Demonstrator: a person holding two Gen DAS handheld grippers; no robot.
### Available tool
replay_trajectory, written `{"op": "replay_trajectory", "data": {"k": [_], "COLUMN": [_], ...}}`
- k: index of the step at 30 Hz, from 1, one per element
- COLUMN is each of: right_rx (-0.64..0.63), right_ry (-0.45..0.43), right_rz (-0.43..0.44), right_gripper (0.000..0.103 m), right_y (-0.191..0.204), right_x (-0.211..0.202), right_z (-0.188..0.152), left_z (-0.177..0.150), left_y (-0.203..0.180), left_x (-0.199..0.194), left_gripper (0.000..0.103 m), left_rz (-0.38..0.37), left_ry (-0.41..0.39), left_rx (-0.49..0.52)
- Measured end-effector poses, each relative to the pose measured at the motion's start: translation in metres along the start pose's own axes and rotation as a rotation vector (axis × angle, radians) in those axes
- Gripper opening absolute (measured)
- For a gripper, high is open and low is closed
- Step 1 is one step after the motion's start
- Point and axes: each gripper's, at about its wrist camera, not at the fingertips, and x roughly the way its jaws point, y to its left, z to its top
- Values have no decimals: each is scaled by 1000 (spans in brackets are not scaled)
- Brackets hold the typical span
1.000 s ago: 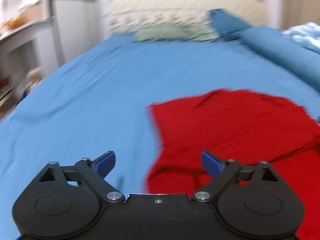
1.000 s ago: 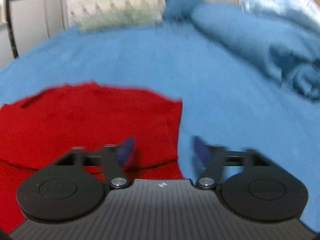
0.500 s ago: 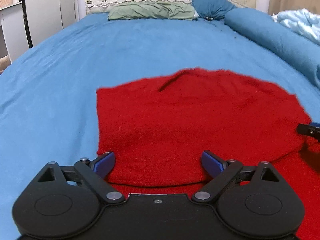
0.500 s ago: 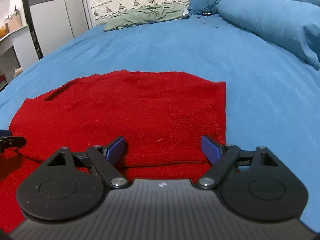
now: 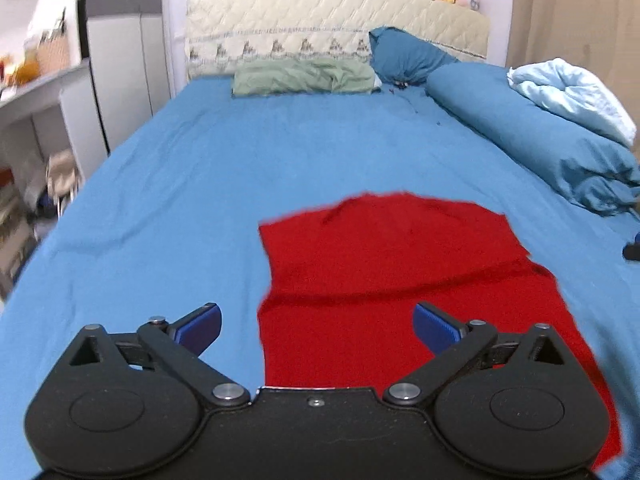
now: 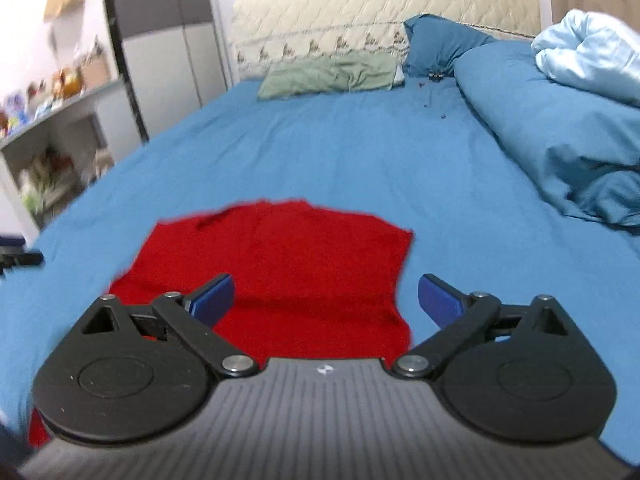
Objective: Fold small clothes
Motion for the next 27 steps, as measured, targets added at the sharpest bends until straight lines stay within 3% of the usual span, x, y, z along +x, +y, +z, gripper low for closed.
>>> {"op": "replay_trajectory", "data": {"k": [6,10,12,15,17,20,24,27], "right_rx": [-14,1,16,66,86,87,31,35], "right_ry": [156,239,276,324,345,358,351,364], "right_rz": [-17,-51,-67,-79,-90,-102,-114,-104], "right_gripper": [103,103,96,83,79,75,72,63], "right_y": [1,5,8,11,15,24,31,32], "right_x": [-45,-56,-56,-57,-56,-54,-46,-39], "right_z": [-63,-117,-142,-171,-187,-204,-206,-206], "left_z": [-75,-120,-136,-153,-161,-168,-172,-174], "left_y": [17,19,17,8,2,-2,-2,-1], "left_x": [-14,-10,-8,-5,1,10,11,9], "left_gripper": [101,91,88,81,70,65,64,53], "left_rz": [-31,-39,-31,-18,-6,24,21,3], "left_ry": [147,231,251,271,282,302,297,295], "left_rx": [-114,-150,-138,-113,-84,-49,-45,-54]}}
